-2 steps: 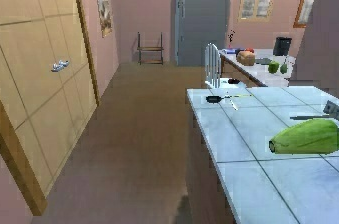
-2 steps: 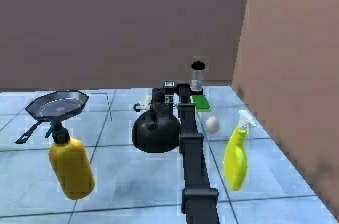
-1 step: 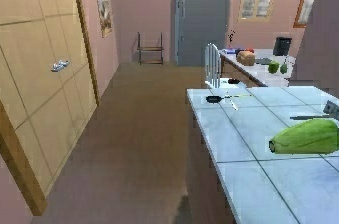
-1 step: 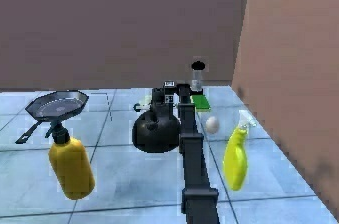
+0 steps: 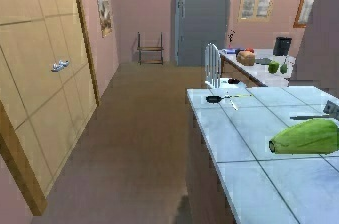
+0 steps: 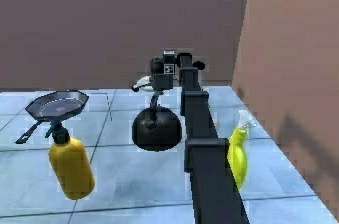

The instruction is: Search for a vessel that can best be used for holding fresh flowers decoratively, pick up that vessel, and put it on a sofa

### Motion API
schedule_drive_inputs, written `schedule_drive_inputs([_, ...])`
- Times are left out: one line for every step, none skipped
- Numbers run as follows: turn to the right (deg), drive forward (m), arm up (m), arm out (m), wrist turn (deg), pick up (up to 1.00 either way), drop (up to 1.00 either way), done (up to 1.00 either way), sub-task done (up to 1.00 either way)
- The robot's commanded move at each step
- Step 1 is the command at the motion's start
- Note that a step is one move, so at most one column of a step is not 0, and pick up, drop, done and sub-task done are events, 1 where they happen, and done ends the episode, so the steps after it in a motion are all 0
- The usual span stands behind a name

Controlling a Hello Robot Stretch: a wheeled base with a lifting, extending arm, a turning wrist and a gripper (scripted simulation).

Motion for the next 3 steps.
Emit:
schedule_drive_inputs([0.0,0.00,0.04,0.00,0.0,0.00,0.00,0.00,0.00])
schedule_drive_inputs([0.0,0.00,0.00,0.00,-45.0,0.00,0.00,0.00,0.00])
schedule_drive_inputs([0.0,0.00,0.00,0.00,-45.0,0.00,0.00,0.00,0.00])
